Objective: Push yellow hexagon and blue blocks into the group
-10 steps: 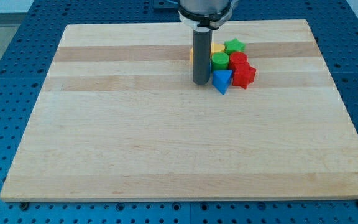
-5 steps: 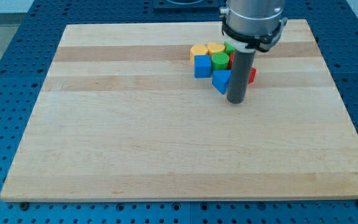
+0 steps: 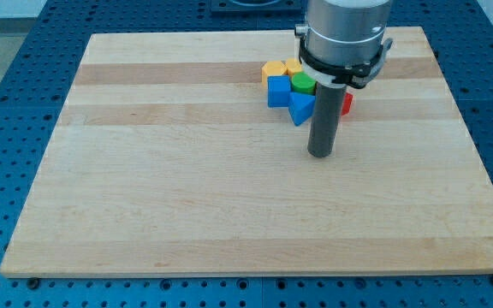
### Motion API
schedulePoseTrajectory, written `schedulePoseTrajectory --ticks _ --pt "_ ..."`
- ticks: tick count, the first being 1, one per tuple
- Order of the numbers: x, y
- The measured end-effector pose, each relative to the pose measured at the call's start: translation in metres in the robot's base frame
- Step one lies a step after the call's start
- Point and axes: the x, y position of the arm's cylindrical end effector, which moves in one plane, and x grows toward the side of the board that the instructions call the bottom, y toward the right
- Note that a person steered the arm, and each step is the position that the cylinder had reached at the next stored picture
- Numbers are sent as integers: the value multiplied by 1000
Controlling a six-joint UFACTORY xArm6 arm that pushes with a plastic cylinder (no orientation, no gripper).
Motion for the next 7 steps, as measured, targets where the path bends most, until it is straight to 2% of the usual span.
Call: schedulePoseTrajectory --ticks 4,7 --pt "-10 -50" --pt "-41 -40"
